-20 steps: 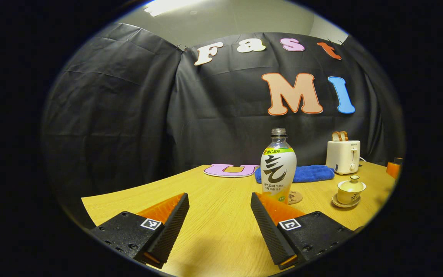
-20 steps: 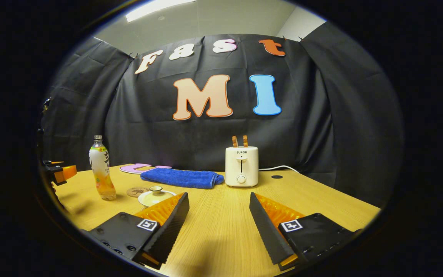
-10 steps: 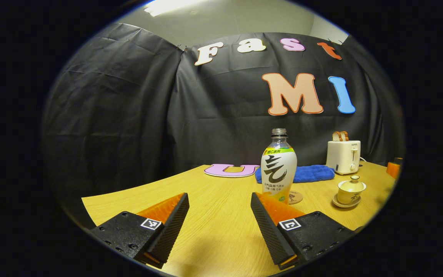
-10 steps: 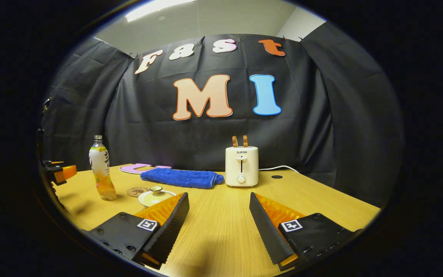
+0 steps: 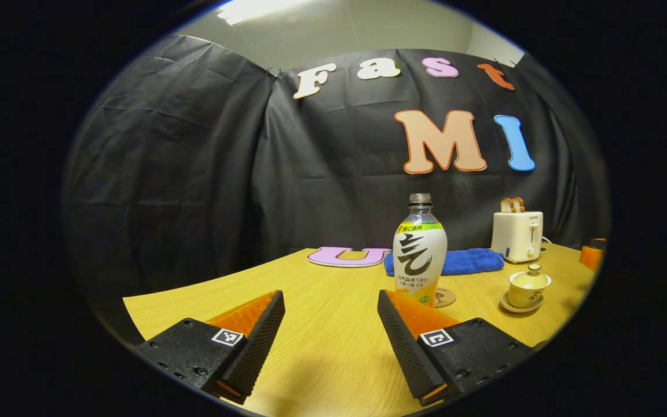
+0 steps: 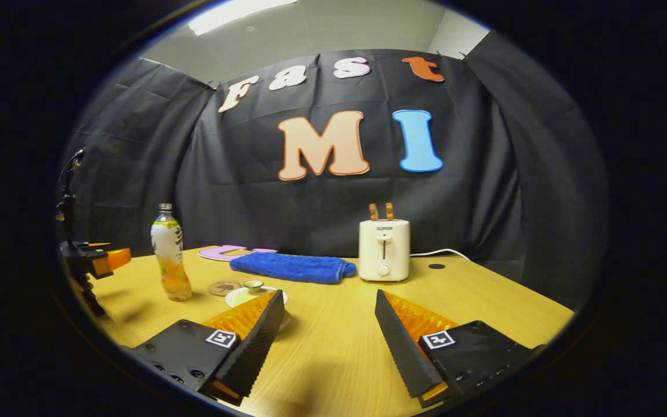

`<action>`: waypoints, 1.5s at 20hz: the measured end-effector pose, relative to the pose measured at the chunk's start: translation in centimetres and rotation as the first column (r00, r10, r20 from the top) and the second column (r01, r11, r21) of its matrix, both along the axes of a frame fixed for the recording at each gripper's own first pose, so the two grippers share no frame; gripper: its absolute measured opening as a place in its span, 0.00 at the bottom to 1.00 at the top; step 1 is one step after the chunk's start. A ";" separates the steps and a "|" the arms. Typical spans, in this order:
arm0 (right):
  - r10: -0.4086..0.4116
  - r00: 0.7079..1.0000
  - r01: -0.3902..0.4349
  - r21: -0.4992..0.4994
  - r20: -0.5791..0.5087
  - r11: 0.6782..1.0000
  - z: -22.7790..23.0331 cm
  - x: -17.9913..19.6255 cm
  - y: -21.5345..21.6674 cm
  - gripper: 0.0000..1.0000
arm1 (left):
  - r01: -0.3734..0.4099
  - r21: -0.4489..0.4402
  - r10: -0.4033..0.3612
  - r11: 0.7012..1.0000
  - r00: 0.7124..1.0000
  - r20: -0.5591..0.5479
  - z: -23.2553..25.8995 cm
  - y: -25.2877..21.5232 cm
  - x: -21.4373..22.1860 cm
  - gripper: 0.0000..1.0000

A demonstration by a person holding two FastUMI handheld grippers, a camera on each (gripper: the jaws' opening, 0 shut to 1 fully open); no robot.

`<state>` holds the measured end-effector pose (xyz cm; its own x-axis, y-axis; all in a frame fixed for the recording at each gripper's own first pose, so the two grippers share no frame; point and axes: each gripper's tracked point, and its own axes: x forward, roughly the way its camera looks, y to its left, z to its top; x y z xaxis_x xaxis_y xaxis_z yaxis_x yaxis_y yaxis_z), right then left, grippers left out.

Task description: Open the teacup lid with one hand, grasp the water bottle and pour water into the teacup with the other hand; after pouring, place the water bottle on the coaster and then close the teacup lid.

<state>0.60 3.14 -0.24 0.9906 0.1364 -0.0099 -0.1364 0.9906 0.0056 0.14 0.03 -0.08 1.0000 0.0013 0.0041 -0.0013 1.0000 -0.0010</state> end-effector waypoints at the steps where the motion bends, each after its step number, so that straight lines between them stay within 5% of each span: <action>1: 0.021 1.000 -0.021 0.001 -0.001 1.000 0.0 0.2 0.5 0.95 | 0.000 0.000 0.000 1.000 1.000 0.000 0.0 0.0 0.0 0.94; 12: 0.199 0.980 -0.198 0.010 -0.024 0.980 -0.7 4.0 8.1 0.99 | 0.001 -0.001 -0.001 1.000 1.000 0.000 -0.1 0.0 0.0 0.94; 21: 0.237 0.959 -0.242 -0.017 -0.153 0.970 -2.9 7.1 12.3 0.95 | 0.001 -0.002 -0.001 1.000 1.000 0.000 -0.1 0.0 0.0 0.94; 24: 0.228 0.960 -0.235 -0.025 -0.161 0.972 -3.0 7.4 12.3 0.60 | 0.001 -0.002 -0.001 1.000 1.000 0.000 -0.1 0.0 0.0 0.94; 26: 0.209 0.963 -0.218 -0.042 -0.170 0.975 -3.1 7.9 12.2 0.61 | 0.001 -0.002 -0.001 1.000 1.000 0.000 -0.1 0.0 0.0 0.95; 30: 0.196 0.965 -0.205 -0.034 -0.173 0.978 -3.1 7.9 11.8 0.34 | 0.000 -0.002 0.000 1.000 1.000 -0.001 -0.1 0.1 -0.1 0.94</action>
<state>8.54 14.89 -3.35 0.9266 0.3272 -0.1856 -0.3338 0.9426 -0.0049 0.05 0.09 -0.15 1.0000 0.0008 0.0035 -0.0008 1.0000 -0.0033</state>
